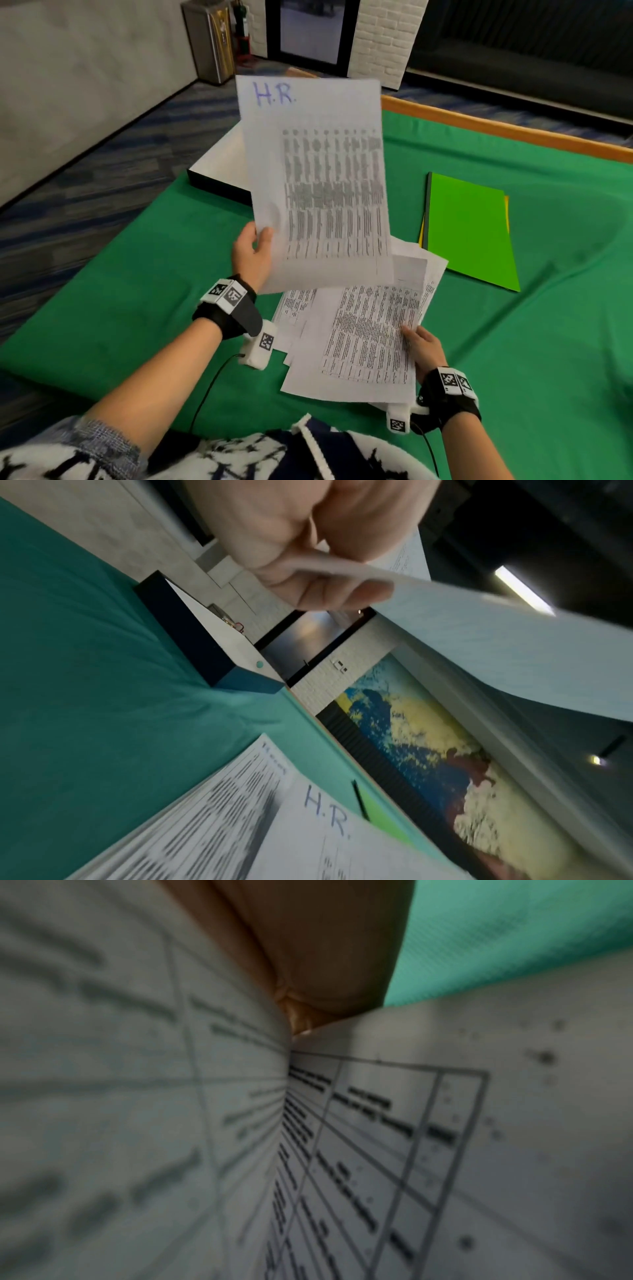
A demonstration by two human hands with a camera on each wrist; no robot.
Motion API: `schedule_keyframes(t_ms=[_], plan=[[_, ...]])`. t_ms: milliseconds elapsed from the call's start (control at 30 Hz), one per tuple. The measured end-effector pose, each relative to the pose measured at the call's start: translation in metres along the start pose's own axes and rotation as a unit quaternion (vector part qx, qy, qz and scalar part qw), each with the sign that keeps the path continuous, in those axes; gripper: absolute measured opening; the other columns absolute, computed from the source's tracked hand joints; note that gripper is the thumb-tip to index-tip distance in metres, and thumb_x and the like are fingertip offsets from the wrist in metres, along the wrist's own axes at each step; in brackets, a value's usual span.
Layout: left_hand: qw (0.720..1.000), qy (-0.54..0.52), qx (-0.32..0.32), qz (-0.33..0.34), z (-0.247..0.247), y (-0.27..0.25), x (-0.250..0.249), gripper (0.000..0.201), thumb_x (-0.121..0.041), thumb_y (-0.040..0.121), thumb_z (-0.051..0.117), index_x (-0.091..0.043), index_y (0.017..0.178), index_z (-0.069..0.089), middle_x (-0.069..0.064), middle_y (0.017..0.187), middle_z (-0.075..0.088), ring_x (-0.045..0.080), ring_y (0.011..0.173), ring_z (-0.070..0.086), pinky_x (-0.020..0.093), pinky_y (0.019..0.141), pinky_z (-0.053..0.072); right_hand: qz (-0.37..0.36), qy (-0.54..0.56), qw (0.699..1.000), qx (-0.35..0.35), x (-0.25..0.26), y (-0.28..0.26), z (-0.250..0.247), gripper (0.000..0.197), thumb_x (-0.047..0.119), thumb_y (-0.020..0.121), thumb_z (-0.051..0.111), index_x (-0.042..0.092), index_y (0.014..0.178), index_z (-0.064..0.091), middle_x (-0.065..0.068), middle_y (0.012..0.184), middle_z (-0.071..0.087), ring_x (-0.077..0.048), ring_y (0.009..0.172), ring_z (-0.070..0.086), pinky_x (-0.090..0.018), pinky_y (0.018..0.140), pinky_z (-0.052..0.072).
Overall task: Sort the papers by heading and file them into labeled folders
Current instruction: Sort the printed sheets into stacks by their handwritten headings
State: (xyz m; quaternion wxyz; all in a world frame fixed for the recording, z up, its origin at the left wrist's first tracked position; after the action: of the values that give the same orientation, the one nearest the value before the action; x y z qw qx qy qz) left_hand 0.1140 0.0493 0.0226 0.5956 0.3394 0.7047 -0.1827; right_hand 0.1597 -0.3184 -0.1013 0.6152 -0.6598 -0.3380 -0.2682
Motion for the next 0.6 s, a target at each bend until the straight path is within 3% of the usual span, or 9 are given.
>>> schedule_keyframes(t_ms=[67, 167, 267, 333, 400, 467, 500, 533, 600], plan=[[0.996, 0.051, 0.071, -0.014, 0.013, -0.011, 0.019, 0.020, -0.019, 0.093, 0.050, -0.003, 0.082, 0.052, 0.019, 0.078, 0.059, 0.017, 0.068, 0.048, 0.030, 0.062, 0.040, -0.005, 0.003, 1.000, -0.003, 0.001, 0.000, 0.000, 0.015, 0.009, 0.094, 0.051, 0.003, 0.103, 0.061, -0.020, 0.102, 0.067, -0.035, 0.092, 0.065, -0.051, 0.093, 0.048], [0.974, 0.137, 0.181, -0.026, 0.031, -0.034, 0.043, 0.021, -0.020, 0.094, 0.049, -0.002, 0.083, 0.051, 0.015, 0.073, 0.055, 0.020, 0.066, 0.047, 0.031, 0.059, 0.036, 0.005, 0.004, 1.000, -0.015, -0.001, 0.002, -0.002, 0.029, 0.009, 0.094, 0.051, -0.004, 0.119, 0.055, -0.021, 0.109, 0.066, -0.035, 0.098, 0.064, -0.052, 0.096, 0.046], [0.940, 0.209, 0.266, -0.043, 0.043, -0.052, 0.062, 0.025, -0.019, 0.096, 0.046, -0.002, 0.111, 0.057, 0.015, 0.103, 0.065, 0.028, 0.090, 0.061, 0.032, 0.075, 0.046, 0.017, 0.005, 1.000, -0.017, 0.000, 0.001, -0.001, 0.031, 0.011, 0.095, 0.048, -0.006, 0.120, 0.054, -0.020, 0.104, 0.067, -0.033, 0.091, 0.065, -0.051, 0.095, 0.047], [0.923, 0.234, 0.299, -0.056, 0.047, -0.063, 0.068, 0.030, -0.016, 0.096, 0.047, -0.002, 0.121, 0.054, 0.016, 0.114, 0.063, 0.028, 0.098, 0.060, 0.030, 0.082, 0.046, 0.023, 0.011, 0.999, -0.037, -0.001, 0.002, -0.004, 0.038, 0.023, 0.096, 0.046, -0.008, 0.117, 0.055, -0.016, 0.099, 0.067, -0.032, 0.087, 0.065, -0.052, 0.094, 0.048], [0.906, 0.256, 0.332, -0.050, 0.052, -0.074, 0.071, 0.022, -0.015, 0.094, 0.049, -0.002, 0.110, 0.059, 0.018, 0.101, 0.065, 0.022, 0.080, 0.057, 0.030, 0.077, 0.049, 0.029, 0.035, 0.998, -0.038, -0.001, 0.003, -0.005, 0.053, 0.047, 0.093, 0.046, -0.001, 0.108, 0.062, -0.014, 0.097, 0.070, -0.032, 0.089, 0.067, -0.049, 0.091, 0.050], [0.885, 0.263, 0.379, -0.055, 0.058, -0.085, 0.077, 0.018, -0.019, 0.091, 0.053, -0.004, 0.099, 0.060, 0.016, 0.094, 0.066, 0.020, 0.074, 0.054, 0.038, 0.078, 0.054, 0.021, 0.020, 0.999, -0.013, 0.001, 0.001, -0.001, 0.067, 0.063, 0.081, 0.055, 0.006, 0.114, 0.062, -0.011, 0.110, 0.068, -0.033, 0.099, 0.065, -0.048, 0.094, 0.047], [0.872, 0.267, 0.406, -0.062, 0.061, -0.091, 0.077, 0.020, -0.022, 0.091, 0.054, -0.005, 0.099, 0.061, 0.013, 0.096, 0.066, 0.020, 0.078, 0.057, 0.036, 0.080, 0.054, 0.016, 0.005, 1.000, -0.008, 0.001, 0.000, 0.000, 0.066, 0.056, 0.080, 0.062, 0.006, 0.123, 0.056, -0.009, 0.117, 0.064, -0.034, 0.104, 0.063, -0.046, 0.096, 0.045], [0.863, 0.268, 0.424, -0.057, 0.064, -0.095, 0.076, 0.023, -0.026, 0.091, 0.054, -0.006, 0.099, 0.063, 0.009, 0.096, 0.066, 0.019, 0.081, 0.058, 0.031, 0.080, 0.052, 0.006, 0.004, 1.000, 0.000, 0.003, -0.003, 0.002, 0.056, 0.038, 0.085, 0.066, 0.005, 0.127, 0.053, -0.009, 0.117, 0.062, -0.034, 0.104, 0.063, -0.045, 0.094, 0.047], [0.860, 0.274, 0.429, -0.039, 0.068, -0.098, 0.073, 0.034, -0.036, 0.093, 0.049, -0.006, 0.092, 0.066, 0.004, 0.091, 0.060, 0.017, 0.085, 0.055, 0.026, 0.078, 0.044, 0.000, -0.008, 1.000, 0.014, 0.001, 0.000, 0.002, 0.037, 0.007, 0.088, 0.060, -0.002, 0.123, 0.053, -0.015, 0.109, 0.066, -0.034, 0.092, 0.067, -0.048, 0.087, 0.052]])
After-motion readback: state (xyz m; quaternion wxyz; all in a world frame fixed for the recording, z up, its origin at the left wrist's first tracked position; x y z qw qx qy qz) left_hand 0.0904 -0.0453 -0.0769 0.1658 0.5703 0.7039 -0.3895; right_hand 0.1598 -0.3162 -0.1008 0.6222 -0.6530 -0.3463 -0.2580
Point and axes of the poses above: each hand's wrist, its own y-axis towards the middle knuckle, its own z-axis out of the palm, x = y × z, the point moved 6 cm from there along y, towards the middle knuckle
